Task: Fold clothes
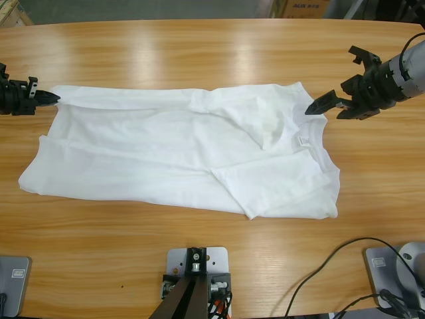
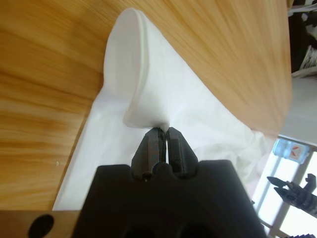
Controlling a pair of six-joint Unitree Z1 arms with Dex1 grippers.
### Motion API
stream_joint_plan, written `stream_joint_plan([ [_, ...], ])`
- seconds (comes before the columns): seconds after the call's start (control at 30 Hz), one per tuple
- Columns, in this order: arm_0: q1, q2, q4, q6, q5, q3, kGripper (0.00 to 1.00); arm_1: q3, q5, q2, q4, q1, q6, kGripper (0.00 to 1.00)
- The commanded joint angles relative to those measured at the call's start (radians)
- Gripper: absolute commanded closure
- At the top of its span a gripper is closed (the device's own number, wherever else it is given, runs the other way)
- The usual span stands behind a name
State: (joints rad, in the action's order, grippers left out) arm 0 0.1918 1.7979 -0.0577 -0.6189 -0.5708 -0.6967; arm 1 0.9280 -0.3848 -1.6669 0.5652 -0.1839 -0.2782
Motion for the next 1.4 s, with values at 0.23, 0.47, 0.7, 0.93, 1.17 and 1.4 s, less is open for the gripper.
stream_joint_plan([
  [0.23, -0.006, -0.051, 0.039, 0.001, -0.017, 0.008, 1.0, -0.013, -0.113, -0.055, -0.008, 0.124, -0.068, 0.0],
  [0.47, -0.026, -0.038, 0.039, 0.001, -0.017, 0.006, 1.0, 0.026, -0.144, -0.149, -0.033, 0.114, -0.068, 0.024],
  [0.7, -0.028, -0.035, 0.039, 0.007, -0.017, 0.01, 1.0, 0.167, -0.127, -0.211, -0.002, 0.093, -0.035, 0.096],
  [0.93, -0.028, -0.031, 0.04, 0.01, -0.015, 0.01, 1.0, 0.228, -0.106, -0.278, 0.018, 0.025, -0.029, 0.092],
  [1.17, -0.025, -0.02, 0.042, 0.013, -0.015, 0.008, 1.0, 0.198, -0.086, -0.304, -0.024, -0.008, -0.024, 0.096],
  [1.4, -0.014, -0.014, 0.045, 0.015, -0.015, 0.017, 1.0, 0.207, -0.08, -0.345, -0.033, -0.008, 0.0, 0.105],
])
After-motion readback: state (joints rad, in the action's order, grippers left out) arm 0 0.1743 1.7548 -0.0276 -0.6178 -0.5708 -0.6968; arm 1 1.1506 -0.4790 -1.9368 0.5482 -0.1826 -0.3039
